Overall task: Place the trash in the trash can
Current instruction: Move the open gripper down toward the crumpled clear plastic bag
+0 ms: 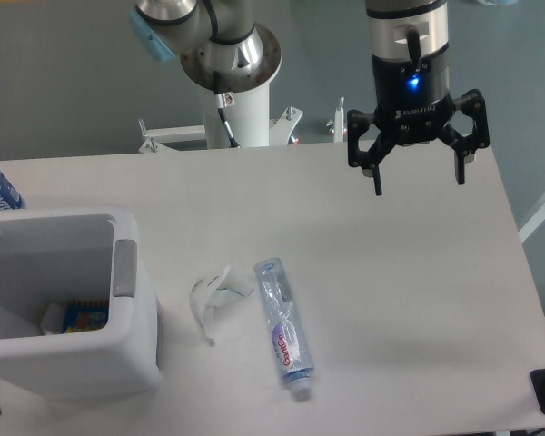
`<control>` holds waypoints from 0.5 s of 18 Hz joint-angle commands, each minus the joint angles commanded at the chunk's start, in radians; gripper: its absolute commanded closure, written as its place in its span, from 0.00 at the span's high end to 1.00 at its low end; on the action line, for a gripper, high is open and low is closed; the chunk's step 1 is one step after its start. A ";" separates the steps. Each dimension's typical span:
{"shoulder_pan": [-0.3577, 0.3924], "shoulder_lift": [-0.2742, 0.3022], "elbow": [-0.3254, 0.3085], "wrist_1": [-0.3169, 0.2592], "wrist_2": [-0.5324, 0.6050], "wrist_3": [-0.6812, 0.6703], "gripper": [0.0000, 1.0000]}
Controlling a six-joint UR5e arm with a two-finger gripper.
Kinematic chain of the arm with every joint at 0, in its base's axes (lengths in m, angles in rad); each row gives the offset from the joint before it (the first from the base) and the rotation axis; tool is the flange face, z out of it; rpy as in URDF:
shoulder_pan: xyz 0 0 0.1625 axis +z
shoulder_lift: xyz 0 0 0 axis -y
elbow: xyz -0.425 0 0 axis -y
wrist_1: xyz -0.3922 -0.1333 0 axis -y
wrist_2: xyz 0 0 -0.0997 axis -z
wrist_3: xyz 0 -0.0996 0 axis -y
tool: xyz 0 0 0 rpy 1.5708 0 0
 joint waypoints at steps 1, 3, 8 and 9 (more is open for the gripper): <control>-0.002 0.000 -0.002 0.000 0.000 0.000 1.00; -0.005 0.000 -0.009 0.003 0.002 0.000 1.00; -0.011 -0.008 -0.038 0.093 0.000 -0.008 1.00; -0.011 -0.009 -0.047 0.098 0.000 -0.011 1.00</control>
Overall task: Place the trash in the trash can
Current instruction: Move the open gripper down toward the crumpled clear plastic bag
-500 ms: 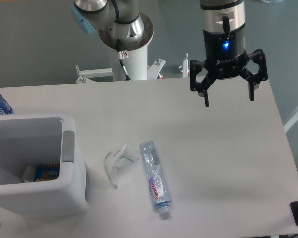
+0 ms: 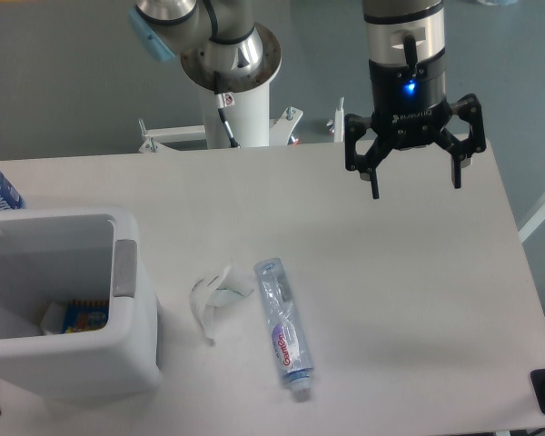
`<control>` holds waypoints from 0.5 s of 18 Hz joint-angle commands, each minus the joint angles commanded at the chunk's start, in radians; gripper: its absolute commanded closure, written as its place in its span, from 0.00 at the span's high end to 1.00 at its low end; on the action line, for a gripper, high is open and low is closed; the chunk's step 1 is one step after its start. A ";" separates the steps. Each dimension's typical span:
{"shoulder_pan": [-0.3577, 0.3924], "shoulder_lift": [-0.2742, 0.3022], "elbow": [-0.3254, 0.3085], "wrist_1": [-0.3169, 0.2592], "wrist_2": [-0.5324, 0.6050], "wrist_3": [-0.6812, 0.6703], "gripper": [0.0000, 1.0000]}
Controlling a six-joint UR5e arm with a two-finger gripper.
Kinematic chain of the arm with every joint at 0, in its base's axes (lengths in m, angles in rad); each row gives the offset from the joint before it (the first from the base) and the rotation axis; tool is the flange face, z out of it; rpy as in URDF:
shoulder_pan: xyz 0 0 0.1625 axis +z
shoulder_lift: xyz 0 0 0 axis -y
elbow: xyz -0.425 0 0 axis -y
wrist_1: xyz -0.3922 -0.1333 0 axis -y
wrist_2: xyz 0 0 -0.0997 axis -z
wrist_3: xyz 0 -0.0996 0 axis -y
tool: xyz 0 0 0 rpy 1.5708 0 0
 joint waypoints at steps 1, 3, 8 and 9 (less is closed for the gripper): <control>0.000 0.002 -0.015 0.002 0.000 0.000 1.00; -0.003 0.006 -0.043 0.003 0.000 -0.003 1.00; -0.031 0.008 -0.104 0.005 -0.002 -0.009 1.00; -0.047 0.009 -0.124 0.008 -0.005 -0.005 1.00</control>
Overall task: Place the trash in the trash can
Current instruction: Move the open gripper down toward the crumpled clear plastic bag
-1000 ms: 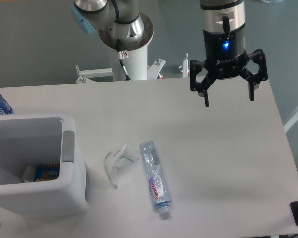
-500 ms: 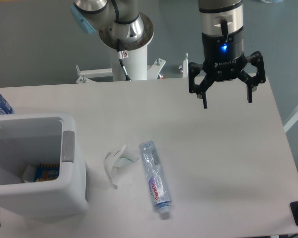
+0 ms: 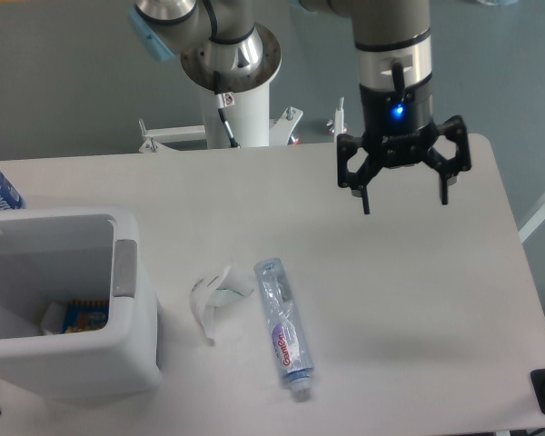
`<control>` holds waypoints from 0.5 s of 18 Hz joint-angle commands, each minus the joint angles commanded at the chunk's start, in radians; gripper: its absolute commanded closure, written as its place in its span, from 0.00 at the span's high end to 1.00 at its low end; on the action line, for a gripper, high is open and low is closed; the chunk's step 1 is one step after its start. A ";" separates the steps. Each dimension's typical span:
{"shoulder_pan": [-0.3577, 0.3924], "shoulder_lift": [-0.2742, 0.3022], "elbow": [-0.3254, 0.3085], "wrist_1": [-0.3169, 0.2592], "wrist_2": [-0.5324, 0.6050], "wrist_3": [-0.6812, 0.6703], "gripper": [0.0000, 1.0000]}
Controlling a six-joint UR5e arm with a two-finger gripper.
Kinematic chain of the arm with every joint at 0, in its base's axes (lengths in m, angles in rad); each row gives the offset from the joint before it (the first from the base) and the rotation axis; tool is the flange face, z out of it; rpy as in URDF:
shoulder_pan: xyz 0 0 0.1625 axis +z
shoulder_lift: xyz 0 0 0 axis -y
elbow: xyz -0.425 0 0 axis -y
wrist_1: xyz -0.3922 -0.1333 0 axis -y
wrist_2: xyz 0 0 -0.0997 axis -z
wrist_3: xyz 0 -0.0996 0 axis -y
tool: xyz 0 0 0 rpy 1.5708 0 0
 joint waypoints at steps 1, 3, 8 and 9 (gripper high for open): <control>-0.015 0.000 -0.017 0.002 0.001 0.009 1.00; -0.032 0.002 -0.052 0.000 0.000 0.087 1.00; -0.068 0.003 -0.137 -0.003 -0.073 0.278 1.00; -0.075 0.002 -0.150 -0.005 -0.095 0.276 1.00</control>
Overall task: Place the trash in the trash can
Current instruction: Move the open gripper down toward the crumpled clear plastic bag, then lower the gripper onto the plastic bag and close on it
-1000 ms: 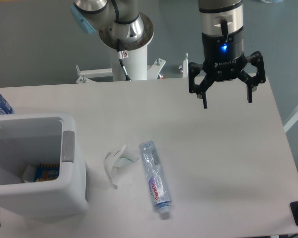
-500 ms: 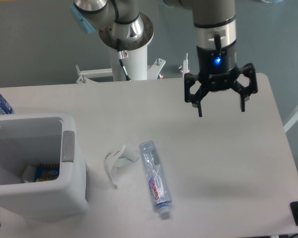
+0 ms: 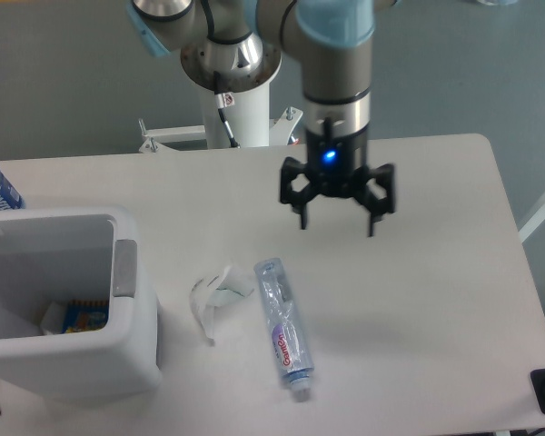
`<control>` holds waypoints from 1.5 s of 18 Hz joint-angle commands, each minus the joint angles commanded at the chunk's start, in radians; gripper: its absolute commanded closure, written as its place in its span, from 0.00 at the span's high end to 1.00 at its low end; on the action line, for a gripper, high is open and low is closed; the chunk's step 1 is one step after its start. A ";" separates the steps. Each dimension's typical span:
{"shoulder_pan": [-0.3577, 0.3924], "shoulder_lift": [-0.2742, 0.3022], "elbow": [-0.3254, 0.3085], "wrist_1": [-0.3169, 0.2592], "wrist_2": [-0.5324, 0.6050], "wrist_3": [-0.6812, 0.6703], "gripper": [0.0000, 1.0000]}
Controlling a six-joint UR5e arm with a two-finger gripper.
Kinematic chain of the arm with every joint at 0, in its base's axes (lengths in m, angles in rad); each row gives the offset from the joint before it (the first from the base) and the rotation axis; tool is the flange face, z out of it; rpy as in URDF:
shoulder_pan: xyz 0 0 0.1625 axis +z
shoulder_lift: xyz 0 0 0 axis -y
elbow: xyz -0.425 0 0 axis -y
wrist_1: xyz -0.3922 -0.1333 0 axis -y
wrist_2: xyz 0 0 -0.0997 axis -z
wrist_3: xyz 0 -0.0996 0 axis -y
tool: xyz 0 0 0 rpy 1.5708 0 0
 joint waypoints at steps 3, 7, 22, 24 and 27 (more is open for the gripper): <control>-0.051 -0.009 -0.067 -0.009 -0.019 -0.015 1.00; -0.077 -0.054 -0.094 -0.002 -0.065 -0.106 1.00; -0.167 -0.204 -0.134 0.112 -0.048 -0.176 0.83; -0.170 -0.204 -0.140 0.115 -0.023 -0.178 0.51; -0.170 -0.199 -0.138 0.117 -0.020 -0.227 0.02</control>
